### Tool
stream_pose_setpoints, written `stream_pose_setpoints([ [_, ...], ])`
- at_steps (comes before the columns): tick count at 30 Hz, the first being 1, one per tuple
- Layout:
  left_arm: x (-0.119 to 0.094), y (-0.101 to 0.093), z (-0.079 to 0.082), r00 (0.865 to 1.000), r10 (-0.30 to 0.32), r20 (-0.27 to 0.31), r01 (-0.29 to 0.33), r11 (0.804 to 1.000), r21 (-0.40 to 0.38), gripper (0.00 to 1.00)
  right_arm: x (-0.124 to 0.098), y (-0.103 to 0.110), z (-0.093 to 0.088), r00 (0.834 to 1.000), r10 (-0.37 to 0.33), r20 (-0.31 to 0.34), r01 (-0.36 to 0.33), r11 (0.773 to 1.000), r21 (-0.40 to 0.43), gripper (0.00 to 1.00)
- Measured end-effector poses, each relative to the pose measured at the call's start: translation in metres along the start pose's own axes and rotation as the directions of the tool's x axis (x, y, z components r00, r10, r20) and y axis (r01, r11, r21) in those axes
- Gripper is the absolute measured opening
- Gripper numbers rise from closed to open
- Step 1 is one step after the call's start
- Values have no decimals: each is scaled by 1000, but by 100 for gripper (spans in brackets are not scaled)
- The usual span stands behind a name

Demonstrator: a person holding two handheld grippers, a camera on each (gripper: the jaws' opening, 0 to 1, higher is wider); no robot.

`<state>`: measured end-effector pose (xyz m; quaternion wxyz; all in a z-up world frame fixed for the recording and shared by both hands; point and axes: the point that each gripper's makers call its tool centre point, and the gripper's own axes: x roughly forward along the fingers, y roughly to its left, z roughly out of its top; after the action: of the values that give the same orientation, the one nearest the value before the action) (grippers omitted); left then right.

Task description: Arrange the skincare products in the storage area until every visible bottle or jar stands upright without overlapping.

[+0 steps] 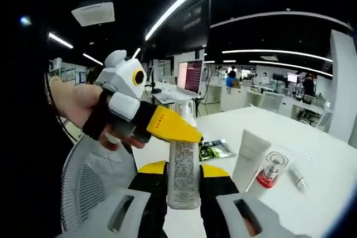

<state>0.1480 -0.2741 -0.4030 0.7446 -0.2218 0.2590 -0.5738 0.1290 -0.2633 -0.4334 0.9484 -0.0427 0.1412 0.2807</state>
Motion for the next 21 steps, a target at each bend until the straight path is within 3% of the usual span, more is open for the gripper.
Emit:
stream_pose_setpoints([
  [5,0,-20,6,993,-92,-76,103,982,157,16,-4,6,9,996,72,44,-74,996,44,16],
  [7,-2,-30,6,983,-138,-124,163,962,218,16,-7,11,12,991,123,54,-126,990,59,17],
  [9,-4,-41,7,971,-172,-164,216,928,304,16,-11,15,18,981,172,86,-180,979,94,18],
  [10,-6,-50,7,958,-204,-201,265,895,358,16,-15,17,20,974,205,100,-216,970,111,18],
  [12,-10,-61,8,942,-244,-230,319,863,392,15,-19,18,23,965,237,113,-251,959,133,19],
  [15,-14,-71,8,915,-284,-287,385,829,406,15,-24,16,26,955,267,128,-285,947,152,27],
  [17,-16,-75,6,898,-294,-328,416,809,415,15,-28,20,28,944,302,135,-318,940,123,27],
  [21,-21,-90,-2,848,-349,-400,507,756,415,15,-33,34,30,919,375,119,-387,917,95,27],
])
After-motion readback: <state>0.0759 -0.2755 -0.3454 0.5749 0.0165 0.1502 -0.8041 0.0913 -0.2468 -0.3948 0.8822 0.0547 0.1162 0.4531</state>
